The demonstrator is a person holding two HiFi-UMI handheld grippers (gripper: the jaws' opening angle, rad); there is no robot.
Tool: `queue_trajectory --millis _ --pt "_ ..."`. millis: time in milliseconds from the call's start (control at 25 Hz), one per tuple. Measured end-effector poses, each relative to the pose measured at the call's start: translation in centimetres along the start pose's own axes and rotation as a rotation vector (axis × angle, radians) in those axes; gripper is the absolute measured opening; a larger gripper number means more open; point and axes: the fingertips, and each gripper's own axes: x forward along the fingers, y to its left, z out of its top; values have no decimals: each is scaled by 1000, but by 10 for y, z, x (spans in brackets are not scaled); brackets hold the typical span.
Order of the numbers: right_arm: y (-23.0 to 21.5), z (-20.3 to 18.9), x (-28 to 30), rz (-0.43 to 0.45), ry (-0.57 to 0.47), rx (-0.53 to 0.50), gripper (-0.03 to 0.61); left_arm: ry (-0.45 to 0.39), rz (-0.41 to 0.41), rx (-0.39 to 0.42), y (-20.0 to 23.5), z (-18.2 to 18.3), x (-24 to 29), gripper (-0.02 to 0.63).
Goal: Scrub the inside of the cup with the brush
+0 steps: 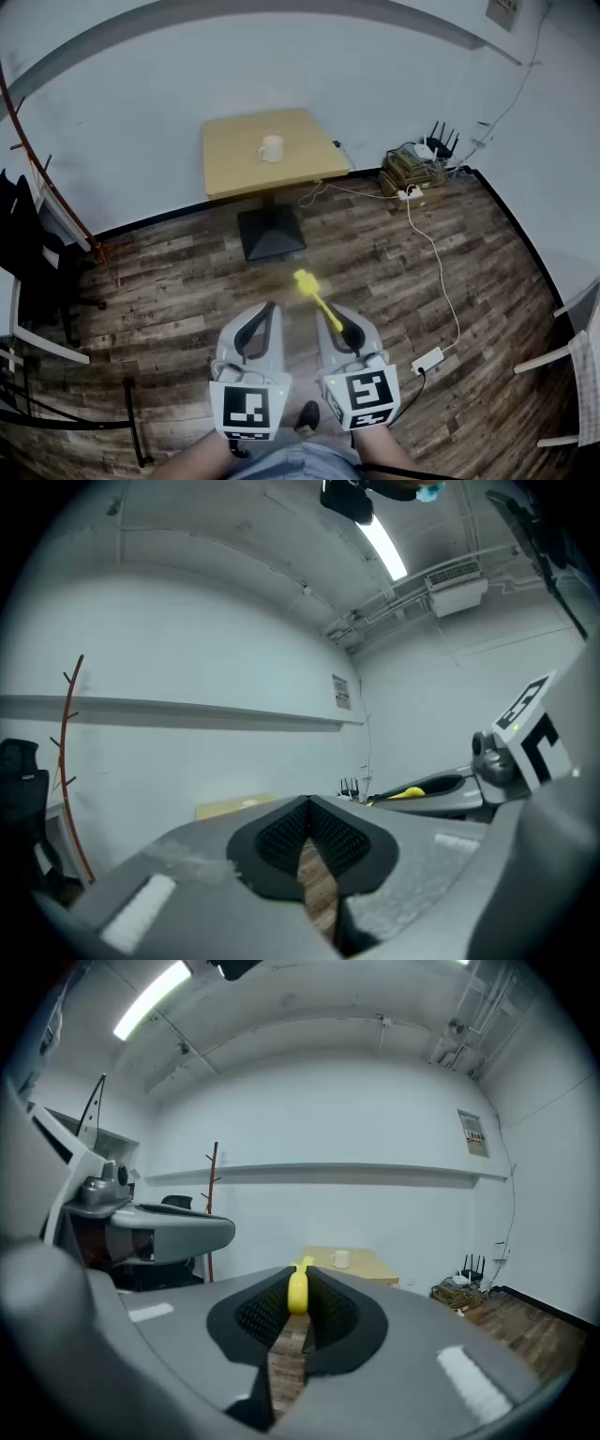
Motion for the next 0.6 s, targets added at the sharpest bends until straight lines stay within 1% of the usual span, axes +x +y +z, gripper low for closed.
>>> queue_trajectory --millis 120,240,320,360,440,600 --pt "-6 -2 1 3 9 3 40 3 -2 10 -3 -2 6 20" --pt "-14 -5 1 8 10 8 40 9 -12 51 -9 -4 13 20" --pt "-20 -7 1 17 7 13 40 17 -4 29 -15 -5 18 20" --pt "-24 -8 2 24 6 15 40 20 0 30 -17 -6 21 20" --pt "-31 -11 3 40 9 18 40 24 6 57 -22 -6 27 20" --pt "-45 -19 2 67 12 38 40 36 34 37 -32 -10 36 20"
